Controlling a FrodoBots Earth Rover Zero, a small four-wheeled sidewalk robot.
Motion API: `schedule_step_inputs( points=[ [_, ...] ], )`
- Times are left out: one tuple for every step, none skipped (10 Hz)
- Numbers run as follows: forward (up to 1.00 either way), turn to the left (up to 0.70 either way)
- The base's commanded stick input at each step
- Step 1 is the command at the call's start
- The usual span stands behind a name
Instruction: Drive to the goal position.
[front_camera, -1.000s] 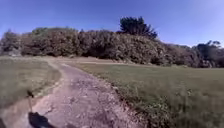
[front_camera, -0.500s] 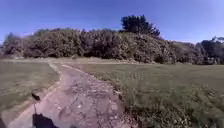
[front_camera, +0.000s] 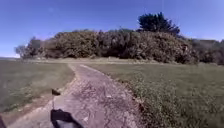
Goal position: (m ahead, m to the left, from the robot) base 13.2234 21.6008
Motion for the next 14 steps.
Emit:
schedule_step_inputs(
  points=[
    [0.85,0.0],
    [0.85,0.03],
    [0.85,0.04],
    [0.85,0.22],
    [0.85,0.27],
    [0.85,0.14],
    [0.85,0.07],
    [0.85,0.0],
    [0.85,0.01],
    [0.85,0.02],
    [0.85,0.01],
    [0.85,0.03],
    [0.85,0.03],
    [0.85,0.04]
  ],
)
